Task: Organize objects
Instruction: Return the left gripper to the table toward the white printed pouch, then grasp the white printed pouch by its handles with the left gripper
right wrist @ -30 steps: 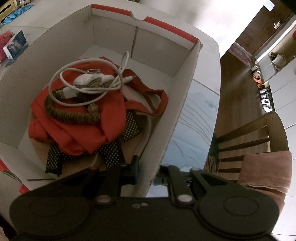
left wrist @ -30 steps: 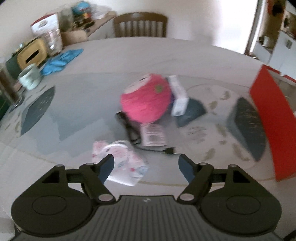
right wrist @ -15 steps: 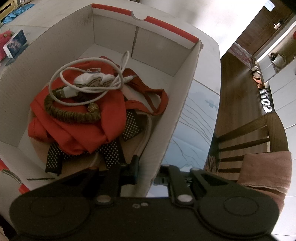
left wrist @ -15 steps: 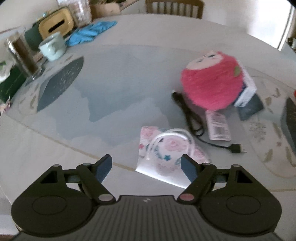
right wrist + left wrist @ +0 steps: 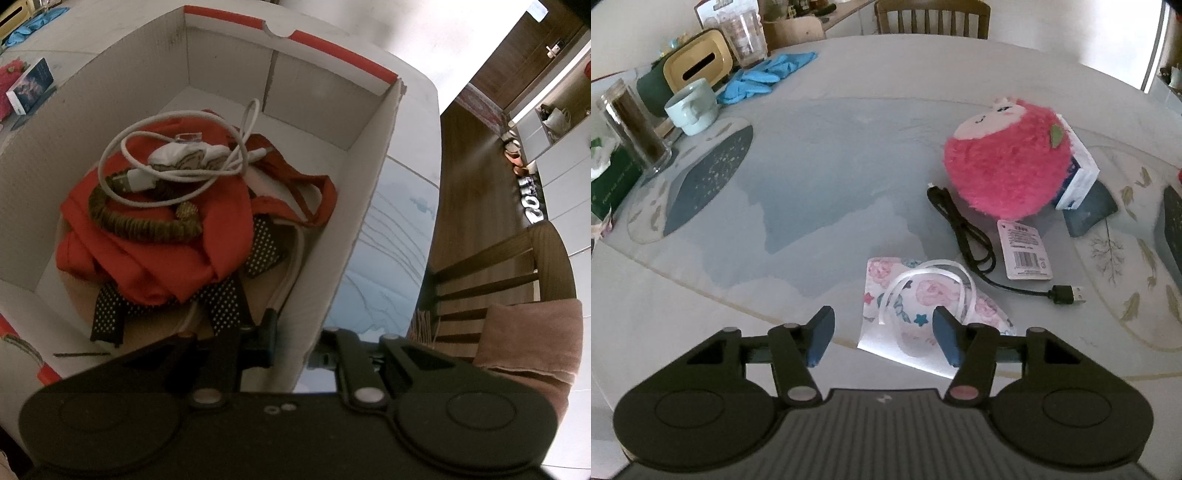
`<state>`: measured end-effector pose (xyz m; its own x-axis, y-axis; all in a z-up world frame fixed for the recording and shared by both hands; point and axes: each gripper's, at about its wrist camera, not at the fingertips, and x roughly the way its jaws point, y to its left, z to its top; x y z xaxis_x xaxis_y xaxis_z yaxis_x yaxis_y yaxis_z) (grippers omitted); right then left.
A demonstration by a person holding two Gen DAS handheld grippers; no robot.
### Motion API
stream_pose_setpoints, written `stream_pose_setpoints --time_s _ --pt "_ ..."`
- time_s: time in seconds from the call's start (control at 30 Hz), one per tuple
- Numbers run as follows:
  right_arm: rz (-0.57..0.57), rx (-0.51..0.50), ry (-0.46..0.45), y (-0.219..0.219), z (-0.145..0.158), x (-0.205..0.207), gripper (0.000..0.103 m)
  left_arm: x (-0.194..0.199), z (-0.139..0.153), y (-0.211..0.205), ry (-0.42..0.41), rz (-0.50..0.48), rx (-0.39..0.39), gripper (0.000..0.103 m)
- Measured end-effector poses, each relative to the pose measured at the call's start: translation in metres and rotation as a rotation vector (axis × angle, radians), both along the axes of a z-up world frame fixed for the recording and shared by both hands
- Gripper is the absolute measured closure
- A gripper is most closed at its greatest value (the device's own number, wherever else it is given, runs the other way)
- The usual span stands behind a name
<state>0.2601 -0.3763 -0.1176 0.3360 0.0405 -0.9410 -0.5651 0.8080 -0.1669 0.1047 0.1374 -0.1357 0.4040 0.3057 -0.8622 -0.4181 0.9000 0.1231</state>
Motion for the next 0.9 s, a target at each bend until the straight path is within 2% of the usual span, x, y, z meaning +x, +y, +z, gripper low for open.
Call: stream_pose_setpoints --time_s 0.07,0.37,0.5,0.73,0.9 --pt "-0.001 0.001 0.0 0.0 0.0 0.0 0.091 0.0 -0.001 0.0 0.004 0.002 -0.006 0.065" --pt "-0.002 0.0 0.0 0.0 0.0 0.0 0.091 0.002 -0.004 0.001 0.029 0.003 -0.019 0.097" --pt "-0.004 0.002 0.001 -0.001 -0.001 0.0 0.091 0.002 -0.005 -0.002 0.031 0.0 -0.02 0.103" --pt "-0.003 0.003 0.001 -0.002 -0.002 0.0 0.091 -0.001 0.017 -0.007 -0.02 -0.019 -0.02 0.103" --pt "-0.004 0.003 0.002 -0.003 -0.004 0.0 0.091 -0.002 0.019 -0.01 0.011 -0.055 0.018 0.103"
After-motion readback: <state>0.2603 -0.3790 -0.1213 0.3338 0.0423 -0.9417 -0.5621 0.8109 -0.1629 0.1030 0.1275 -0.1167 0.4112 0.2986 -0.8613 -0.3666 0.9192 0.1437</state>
